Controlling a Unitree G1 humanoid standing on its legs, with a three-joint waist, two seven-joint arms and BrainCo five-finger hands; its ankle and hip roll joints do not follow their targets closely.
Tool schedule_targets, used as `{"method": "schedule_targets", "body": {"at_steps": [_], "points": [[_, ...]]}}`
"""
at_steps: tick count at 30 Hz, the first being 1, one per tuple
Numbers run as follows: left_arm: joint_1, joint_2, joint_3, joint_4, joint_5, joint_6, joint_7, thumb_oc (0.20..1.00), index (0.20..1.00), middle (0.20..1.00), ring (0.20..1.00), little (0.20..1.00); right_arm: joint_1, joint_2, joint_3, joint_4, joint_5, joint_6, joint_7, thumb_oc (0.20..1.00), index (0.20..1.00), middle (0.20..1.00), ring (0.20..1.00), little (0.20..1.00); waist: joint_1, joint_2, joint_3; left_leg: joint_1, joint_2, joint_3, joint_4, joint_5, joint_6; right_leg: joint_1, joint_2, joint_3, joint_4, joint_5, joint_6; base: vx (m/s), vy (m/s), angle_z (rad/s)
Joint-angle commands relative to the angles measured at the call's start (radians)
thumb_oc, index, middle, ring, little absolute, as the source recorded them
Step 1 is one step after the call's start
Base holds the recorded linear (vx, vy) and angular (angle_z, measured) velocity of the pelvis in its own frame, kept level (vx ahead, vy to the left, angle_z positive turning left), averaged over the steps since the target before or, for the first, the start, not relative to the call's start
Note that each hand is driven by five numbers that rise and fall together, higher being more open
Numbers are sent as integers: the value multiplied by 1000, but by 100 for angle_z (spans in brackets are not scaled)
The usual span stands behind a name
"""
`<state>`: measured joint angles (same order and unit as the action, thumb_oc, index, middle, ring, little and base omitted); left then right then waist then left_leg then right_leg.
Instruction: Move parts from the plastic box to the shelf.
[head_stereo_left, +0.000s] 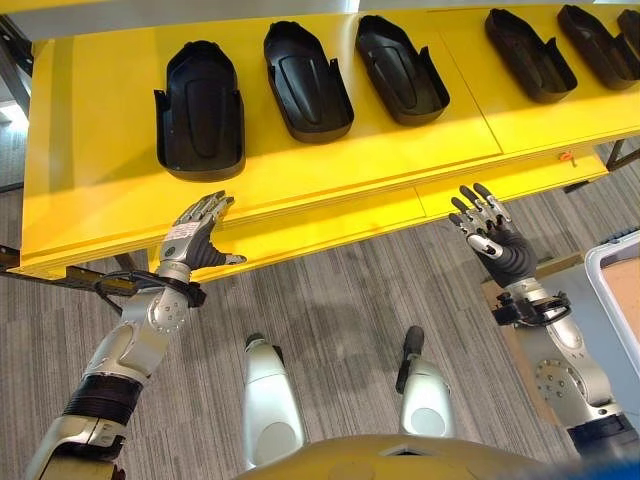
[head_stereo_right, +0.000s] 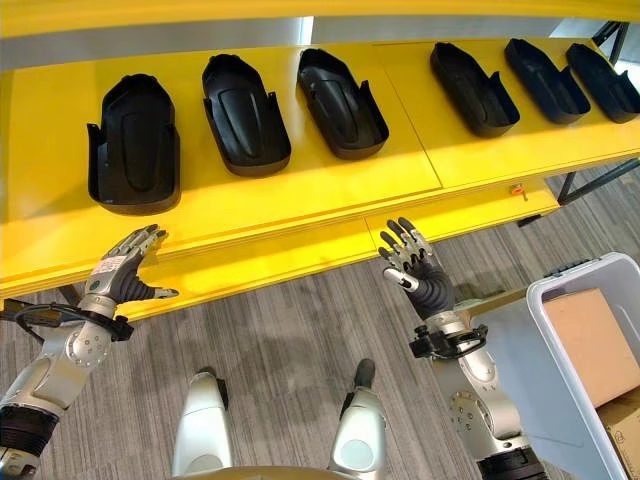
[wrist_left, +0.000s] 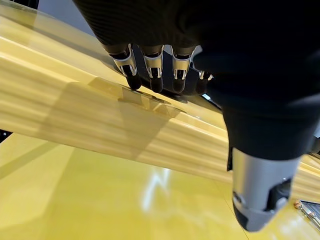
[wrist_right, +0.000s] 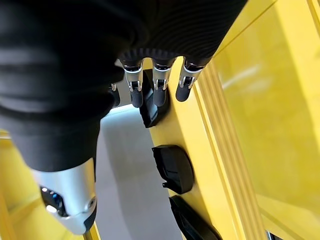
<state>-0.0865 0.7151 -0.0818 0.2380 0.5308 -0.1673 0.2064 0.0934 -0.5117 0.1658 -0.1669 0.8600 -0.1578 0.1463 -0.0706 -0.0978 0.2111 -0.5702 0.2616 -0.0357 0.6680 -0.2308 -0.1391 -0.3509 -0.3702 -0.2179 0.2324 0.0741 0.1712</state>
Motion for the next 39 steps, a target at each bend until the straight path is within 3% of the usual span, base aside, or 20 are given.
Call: {"method": "schedule_targets", "body": {"at_steps": [1, 39], "points": [[-70, -16, -29, 41, -32, -3, 52, 1000, 1000, 1000, 1000, 1000, -27, -11, -49, -27, 37, -36, 12, 1000, 1000, 1000, 1000, 1000, 2, 19, -1, 72, -29, 67, -153, 83, 53, -37, -5, 33, 225, -171, -29, 0, 0, 0], [-300, 17, -76, 193, -66, 55, 117, 1000, 1000, 1000, 1000, 1000, -28, -24, -28, -22, 58, -22, 18, 1000, 1000, 1000, 1000, 1000, -35, 20, -33, 29, -22, 83, -105, 66, 54, -92, 2, 76, 245, -170, -28, 1, 4, -1]]}}
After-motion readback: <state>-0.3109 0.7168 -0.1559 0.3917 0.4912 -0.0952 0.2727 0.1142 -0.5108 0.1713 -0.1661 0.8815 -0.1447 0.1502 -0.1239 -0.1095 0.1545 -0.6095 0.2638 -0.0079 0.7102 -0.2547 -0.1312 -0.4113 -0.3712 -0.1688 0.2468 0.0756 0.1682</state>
